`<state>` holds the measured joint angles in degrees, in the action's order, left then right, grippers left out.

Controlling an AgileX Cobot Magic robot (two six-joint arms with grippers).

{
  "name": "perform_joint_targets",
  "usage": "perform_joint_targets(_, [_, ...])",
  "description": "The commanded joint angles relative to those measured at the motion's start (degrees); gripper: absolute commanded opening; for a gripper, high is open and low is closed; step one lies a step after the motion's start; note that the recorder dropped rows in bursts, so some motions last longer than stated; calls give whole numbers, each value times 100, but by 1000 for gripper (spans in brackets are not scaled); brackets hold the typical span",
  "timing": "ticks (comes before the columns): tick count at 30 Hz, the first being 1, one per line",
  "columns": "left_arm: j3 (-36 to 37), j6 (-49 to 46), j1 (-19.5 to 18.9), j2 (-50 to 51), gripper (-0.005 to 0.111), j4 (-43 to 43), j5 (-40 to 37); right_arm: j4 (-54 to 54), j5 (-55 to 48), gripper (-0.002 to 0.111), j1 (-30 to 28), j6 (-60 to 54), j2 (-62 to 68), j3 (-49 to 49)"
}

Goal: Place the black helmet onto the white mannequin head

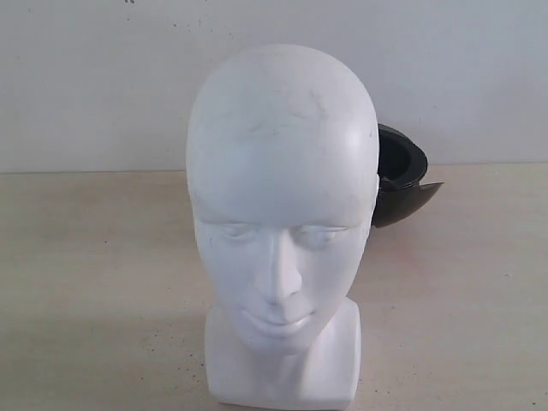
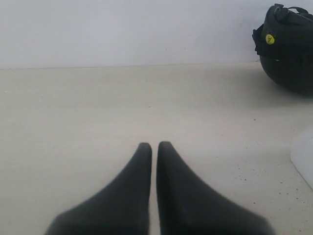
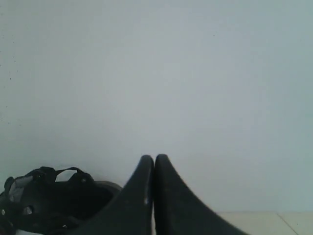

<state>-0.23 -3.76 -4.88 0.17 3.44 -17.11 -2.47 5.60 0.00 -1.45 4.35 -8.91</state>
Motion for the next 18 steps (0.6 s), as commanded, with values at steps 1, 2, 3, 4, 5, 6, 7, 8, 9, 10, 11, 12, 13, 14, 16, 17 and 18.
perform_joint_targets(1, [23, 51, -19, -17, 4, 56, -7, 45, -1090, 0, -6, -238, 916, -951])
perform_joint_targets(2, [23, 51, -19, -17, 4, 56, -7, 45, -1427, 0, -6, -396, 1196, -1201])
perform_joint_targets(3, [23, 51, -19, -17, 4, 56, -7, 45, -1682, 0, -6, -517, 1433, -1380])
perform_joint_targets(4, [23, 51, -19, -17, 4, 56, -7, 45, -1935, 0, -6, -588, 1715, -1610])
perform_joint_targets(5, [23, 51, -19, -17, 4, 56, -7, 45, -2092, 0, -6, -586, 1985, -1761])
perform_joint_targets(6, [23, 51, -19, -17, 4, 56, -7, 21, -2117, 0, -6, -586, 2215, -1847])
perform_joint_targets(7, [23, 51, -19, -17, 4, 56, -7, 21, -2061, 0, -6, -586, 2407, -1920])
perform_joint_targets(8, [23, 51, -19, -17, 4, 56, -7, 21, -1953, 0, -6, -586, 2563, -1946])
perform_joint_targets(9, [23, 51, -19, -17, 4, 56, -7, 21, -1853, 0, -6, -586, 2664, -1949])
perform_joint_targets(10, [23, 51, -19, -17, 4, 56, -7, 21, -1709, 0, -6, -575, 2778, -1949])
perform_joint_targets(11, [23, 51, -19, -17, 4, 56, -7, 21, -1615, 0, -6, -575, 2864, -1949])
perform_joint_targets(12, [23, 51, -19, -17, 4, 56, -7, 21, -1523, 0, -6, -549, 2930, -1949])
perform_joint_targets(13, [23, 51, -19, -17, 4, 56, -7, 6, -1440, 0, -6, -549, 2968, -1949])
perform_joint_targets(14, [23, 51, -19, -17, 4, 56, -7, 6, -1383, 0, -6, -506, 3014, -1949])
perform_joint_targets(16, [23, 51, -19, -17, 4, 56, -7, 6, -1324, 0, -6, -485, 3016, -1949])
perform_joint_targets(17, [23, 51, -19, -17, 4, 56, -7, 6, -1324, 0, -6, -485, 3016, -1949])
perform_joint_targets(18, [23, 51, -19, -17, 4, 56, -7, 6, -1310, 0, -6, -485, 3016, -1949])
